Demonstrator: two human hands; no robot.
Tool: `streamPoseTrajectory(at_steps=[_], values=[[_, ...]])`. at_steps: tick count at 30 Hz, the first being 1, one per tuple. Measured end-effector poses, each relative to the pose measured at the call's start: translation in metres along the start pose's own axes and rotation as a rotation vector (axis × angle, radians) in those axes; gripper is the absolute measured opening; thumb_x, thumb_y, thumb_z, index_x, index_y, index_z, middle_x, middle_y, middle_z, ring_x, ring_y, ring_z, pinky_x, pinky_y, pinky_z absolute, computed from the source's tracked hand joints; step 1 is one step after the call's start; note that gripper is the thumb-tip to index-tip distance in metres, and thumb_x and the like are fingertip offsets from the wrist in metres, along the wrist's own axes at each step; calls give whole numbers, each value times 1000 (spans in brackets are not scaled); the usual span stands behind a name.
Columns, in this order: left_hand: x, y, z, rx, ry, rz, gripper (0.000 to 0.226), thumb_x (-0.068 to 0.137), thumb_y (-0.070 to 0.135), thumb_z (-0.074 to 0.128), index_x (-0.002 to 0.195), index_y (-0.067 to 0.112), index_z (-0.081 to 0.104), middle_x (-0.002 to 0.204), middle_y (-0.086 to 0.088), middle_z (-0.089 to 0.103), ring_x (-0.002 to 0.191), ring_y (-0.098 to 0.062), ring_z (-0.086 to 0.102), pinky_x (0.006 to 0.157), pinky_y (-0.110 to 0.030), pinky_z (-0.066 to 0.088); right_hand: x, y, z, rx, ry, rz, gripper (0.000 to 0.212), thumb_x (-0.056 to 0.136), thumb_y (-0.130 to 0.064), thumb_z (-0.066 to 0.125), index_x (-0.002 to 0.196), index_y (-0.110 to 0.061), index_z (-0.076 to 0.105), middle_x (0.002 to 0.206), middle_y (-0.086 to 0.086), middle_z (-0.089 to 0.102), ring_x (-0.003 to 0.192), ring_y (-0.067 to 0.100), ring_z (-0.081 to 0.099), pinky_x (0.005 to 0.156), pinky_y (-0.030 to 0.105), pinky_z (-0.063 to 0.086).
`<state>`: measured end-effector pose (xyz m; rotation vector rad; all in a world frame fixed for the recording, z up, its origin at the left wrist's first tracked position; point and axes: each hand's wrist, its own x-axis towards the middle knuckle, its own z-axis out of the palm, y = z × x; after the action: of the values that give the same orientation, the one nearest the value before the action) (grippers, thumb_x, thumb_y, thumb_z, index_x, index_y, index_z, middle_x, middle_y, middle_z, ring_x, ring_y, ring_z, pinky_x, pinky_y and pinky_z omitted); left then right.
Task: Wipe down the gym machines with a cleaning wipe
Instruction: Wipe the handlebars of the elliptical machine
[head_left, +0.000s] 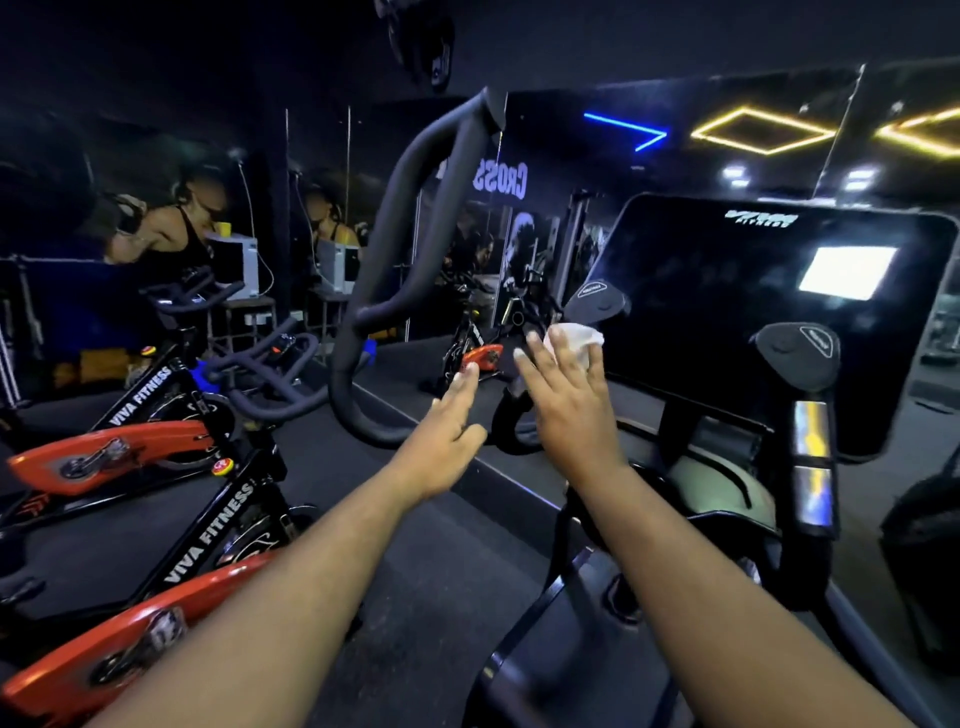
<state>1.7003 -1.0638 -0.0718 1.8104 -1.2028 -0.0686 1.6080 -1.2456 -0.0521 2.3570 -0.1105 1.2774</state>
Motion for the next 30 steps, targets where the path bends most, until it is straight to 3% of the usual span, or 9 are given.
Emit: streamPoseTrajectory(at_steps=[3,6,11,14,19,22,25,27,30], values=[[4,-8,3,90,-38,12,78,102,14,43,162,23,-5,170,5,-4,147,5,-10,127,-31,-5,-19,2,0,-66,-99,-230,62,95,-17,46,156,-10,35,158,12,42,150,28,32,123,54,18],[7,-14,8,120,-43,-17,79,102,18,45,162,21,-6,170,5,-4,151,1,-9,128,-36,-3,-15,6,-11,-69,-177,-454,60,93,-15,42,153,-8,40,155,13,46,143,29,44,120,49,32],[6,-19,15,107,-50,-41,78,103,19,44,162,21,-7,170,7,-6,153,-2,-7,128,-39,-1,11,27,-25,-234,-114,-237,58,98,-19,32,155,-8,37,158,8,43,149,23,35,124,51,12],[4,-21,19,125,-40,-21,78,102,18,45,163,20,-5,170,6,-5,152,-1,-7,128,-39,0,9,15,-15,-190,-138,-267,60,104,-43,36,149,-4,46,151,12,51,146,28,40,124,53,11],[-5,-38,21,155,-47,-66,79,102,18,45,162,19,-7,170,4,-6,154,-4,-7,128,-41,1,-17,-12,15,-307,-282,-604,56,98,-25,33,146,-3,50,145,15,56,141,31,46,122,50,26],[-9,-48,21,147,-53,-85,79,102,18,44,162,20,-7,170,4,-7,150,0,-9,128,-38,1,-21,-19,25,-378,-324,-752,50,95,-18,30,125,-7,69,126,13,70,125,28,61,121,45,30],[-13,-54,23,127,-62,-104,79,103,18,44,162,23,-8,170,6,-8,153,-4,-8,128,-38,1,-28,-25,35,-291,-337,-855,45,91,-11,32,101,-8,76,101,11,76,105,28,70,122,45,22],[-19,-56,25,74,-62,-136,76,103,16,43,163,23,-5,170,5,-5,155,-8,-5,128,-37,3,-37,-29,45,-161,-434,-881,44,90,-10,33,98,-9,76,93,9,75,95,29,71,119,47,30],[-31,-63,34,-32,-29,-212,68,105,17,45,163,20,11,170,0,13,155,-13,14,125,-29,14,-47,-41,46,149,-489,-653,33,90,-11,49,111,-5,73,112,15,73,110,32,68,118,50,33]])
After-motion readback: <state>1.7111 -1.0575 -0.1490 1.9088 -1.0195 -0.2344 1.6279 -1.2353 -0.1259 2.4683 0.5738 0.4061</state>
